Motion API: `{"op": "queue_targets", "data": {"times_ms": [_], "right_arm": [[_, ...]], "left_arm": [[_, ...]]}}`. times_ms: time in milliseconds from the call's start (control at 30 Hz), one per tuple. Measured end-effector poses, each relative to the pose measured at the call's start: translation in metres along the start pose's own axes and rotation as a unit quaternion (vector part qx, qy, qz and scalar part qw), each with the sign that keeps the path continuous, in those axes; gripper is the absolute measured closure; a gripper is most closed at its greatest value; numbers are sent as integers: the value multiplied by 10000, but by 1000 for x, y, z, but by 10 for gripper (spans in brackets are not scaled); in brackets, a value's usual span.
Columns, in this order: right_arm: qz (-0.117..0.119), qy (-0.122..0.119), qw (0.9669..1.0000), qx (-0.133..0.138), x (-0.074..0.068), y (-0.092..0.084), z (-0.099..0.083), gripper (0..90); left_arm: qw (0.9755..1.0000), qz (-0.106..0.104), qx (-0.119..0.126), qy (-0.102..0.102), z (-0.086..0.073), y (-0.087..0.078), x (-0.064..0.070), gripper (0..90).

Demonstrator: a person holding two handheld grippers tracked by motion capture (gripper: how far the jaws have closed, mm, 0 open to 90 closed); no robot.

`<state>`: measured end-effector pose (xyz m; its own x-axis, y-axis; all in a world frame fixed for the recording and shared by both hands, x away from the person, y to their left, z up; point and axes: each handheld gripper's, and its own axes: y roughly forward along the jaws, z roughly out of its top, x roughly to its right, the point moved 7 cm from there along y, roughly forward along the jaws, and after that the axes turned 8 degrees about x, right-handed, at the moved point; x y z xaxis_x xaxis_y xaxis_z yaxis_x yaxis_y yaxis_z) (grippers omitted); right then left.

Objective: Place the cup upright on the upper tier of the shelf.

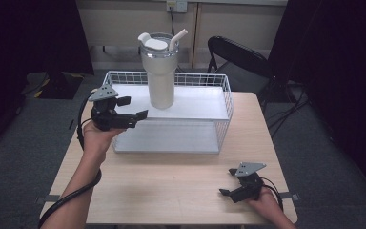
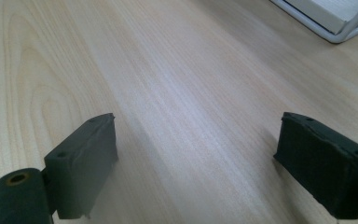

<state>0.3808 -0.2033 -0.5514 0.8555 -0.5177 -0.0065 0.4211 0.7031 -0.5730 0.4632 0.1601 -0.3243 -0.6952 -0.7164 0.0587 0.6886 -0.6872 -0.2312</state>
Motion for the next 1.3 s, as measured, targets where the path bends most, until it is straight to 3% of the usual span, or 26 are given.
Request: {"op": "queue_targets", "data": {"times_ms": [300, 700, 900, 1133, 1300], "right_arm": [[3, -7, 10000, -4, 0, 0, 0, 117], [2, -7, 10000, -6, 0, 0, 0, 117], [4, -6, 10000, -6, 0, 0, 0, 117], [2, -8, 10000, -4, 0, 0, 0, 117], [2, -7, 10000, -4, 0, 0, 0, 117]], "left_arm": [[10000, -58, -27, -46, -21, -14, 2, 157], [9998, -142, 43, -133, -54, -20, 9, 160], [9996, -179, 3, -202, -81, -19, 13, 160], [9986, -241, -81, -464, -121, -17, 17, 158], [9982, -225, -187, -532, -144, -17, 19, 158]]}}
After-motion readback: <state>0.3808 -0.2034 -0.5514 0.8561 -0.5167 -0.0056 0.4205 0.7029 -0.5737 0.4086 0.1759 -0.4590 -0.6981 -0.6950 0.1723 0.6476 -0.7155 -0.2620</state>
